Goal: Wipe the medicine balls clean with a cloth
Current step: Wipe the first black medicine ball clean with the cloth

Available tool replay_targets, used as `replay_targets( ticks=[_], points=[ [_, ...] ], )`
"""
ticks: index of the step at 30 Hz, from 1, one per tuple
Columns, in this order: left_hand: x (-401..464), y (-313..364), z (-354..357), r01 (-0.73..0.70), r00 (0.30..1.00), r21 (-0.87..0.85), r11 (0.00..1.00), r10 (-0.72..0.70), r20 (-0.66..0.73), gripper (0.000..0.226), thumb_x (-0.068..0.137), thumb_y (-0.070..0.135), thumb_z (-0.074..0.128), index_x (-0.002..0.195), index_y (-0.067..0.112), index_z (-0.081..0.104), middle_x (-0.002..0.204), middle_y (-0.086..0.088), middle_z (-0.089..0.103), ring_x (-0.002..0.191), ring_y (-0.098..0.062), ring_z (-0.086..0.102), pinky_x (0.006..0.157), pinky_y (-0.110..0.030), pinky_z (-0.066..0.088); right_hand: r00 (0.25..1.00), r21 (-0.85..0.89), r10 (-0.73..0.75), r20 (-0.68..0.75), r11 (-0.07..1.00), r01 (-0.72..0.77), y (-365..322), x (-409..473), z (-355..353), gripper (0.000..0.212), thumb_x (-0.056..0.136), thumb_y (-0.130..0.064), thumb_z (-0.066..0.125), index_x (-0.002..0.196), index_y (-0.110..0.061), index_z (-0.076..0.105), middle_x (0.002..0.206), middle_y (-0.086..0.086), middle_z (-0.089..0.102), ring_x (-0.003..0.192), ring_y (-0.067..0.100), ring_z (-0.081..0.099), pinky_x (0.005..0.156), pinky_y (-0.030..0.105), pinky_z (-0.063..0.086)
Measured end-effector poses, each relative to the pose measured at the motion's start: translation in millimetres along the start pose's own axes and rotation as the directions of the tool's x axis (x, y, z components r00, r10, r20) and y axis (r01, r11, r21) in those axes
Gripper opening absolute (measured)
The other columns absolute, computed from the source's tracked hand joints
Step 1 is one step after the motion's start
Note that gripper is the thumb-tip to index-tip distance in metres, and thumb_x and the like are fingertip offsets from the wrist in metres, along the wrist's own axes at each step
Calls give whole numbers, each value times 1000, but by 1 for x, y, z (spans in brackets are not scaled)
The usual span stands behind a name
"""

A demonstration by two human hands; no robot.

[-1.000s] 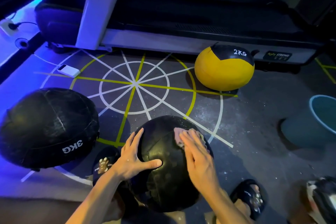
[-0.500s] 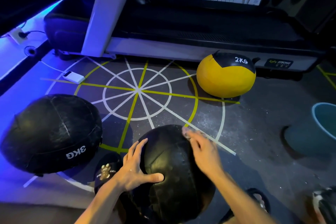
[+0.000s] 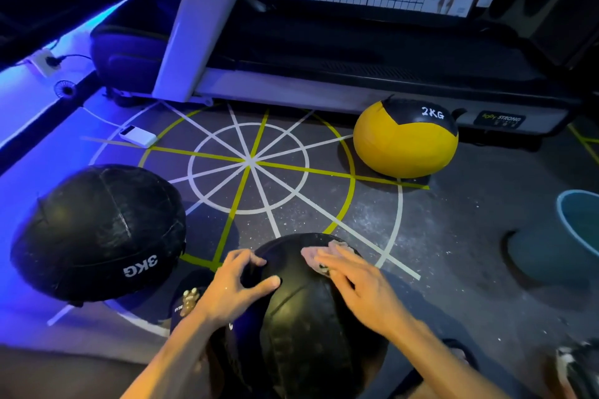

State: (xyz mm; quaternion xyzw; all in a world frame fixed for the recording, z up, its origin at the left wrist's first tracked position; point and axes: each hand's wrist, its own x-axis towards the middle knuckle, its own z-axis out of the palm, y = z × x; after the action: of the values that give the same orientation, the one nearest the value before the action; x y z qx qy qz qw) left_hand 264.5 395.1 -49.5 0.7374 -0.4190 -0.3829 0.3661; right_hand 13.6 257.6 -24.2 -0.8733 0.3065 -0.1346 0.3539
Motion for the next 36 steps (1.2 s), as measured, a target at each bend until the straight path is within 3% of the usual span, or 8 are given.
replay_targets(
  ticks=[7,10,15,18,21,25,30,36],
  points=[
    [3,-5,15,-73,997,36,997,73,12,65,56,87,76,103,45,58,120,15,52,116,-15,53,106,-41,42,964,47,213,-157,977,-208,1,5,11,36,106,-23,52,129,-47,66,148,-15,48,146,5,37,119,18,24],
    [2,-4,15,-94,996,49,994,93,11,62,57,84,78,100,44,59,118,16,52,115,-14,53,105,-41,43,999,-15,-45,-18,999,45,-22,9,13,36,104,-13,54,130,-34,69,147,-35,35,141,-16,25,112,2,12],
    [-3,4,22,-120,993,97,988,118,22,68,54,89,74,96,38,62,115,31,45,117,-9,46,98,-14,28,923,77,353,-154,935,-346,37,34,-6,33,107,-25,47,127,-40,69,127,-20,69,125,6,60,109,24,43],
    [-3,6,24,-118,993,113,987,115,36,72,48,90,75,95,37,61,117,30,43,115,-7,41,95,-18,28,984,-10,167,-64,986,-168,3,32,12,33,106,-26,50,126,-43,69,132,-23,62,124,-8,49,102,-2,25],
    [-5,5,26,-130,991,120,984,126,43,69,50,90,74,95,40,59,120,25,44,116,-11,42,96,-24,29,993,-66,-51,104,996,58,-12,26,19,36,105,-34,42,131,-45,64,147,-19,54,142,-1,38,117,18,28],
    [-11,8,34,-164,986,111,980,164,13,63,59,91,67,98,43,63,124,29,45,123,-13,44,96,-3,19,964,42,257,-63,966,-254,11,44,-14,36,108,-15,45,129,-32,69,129,-24,66,118,-11,57,100,-1,31],
    [-11,7,37,-178,984,122,976,177,18,58,59,90,70,97,48,62,126,34,41,124,-10,40,97,-11,25,983,-145,81,165,988,-57,-9,48,18,38,106,-28,44,132,-51,59,139,-10,61,135,9,47,115,38,39],
    [-17,6,38,-176,984,91,980,177,4,54,67,85,70,108,50,67,136,34,43,131,-4,39,104,-10,24,934,-11,350,70,936,-351,31,61,-19,34,107,-18,43,114,-34,72,118,-33,68,120,0,62,106,26,46]
  ],
)
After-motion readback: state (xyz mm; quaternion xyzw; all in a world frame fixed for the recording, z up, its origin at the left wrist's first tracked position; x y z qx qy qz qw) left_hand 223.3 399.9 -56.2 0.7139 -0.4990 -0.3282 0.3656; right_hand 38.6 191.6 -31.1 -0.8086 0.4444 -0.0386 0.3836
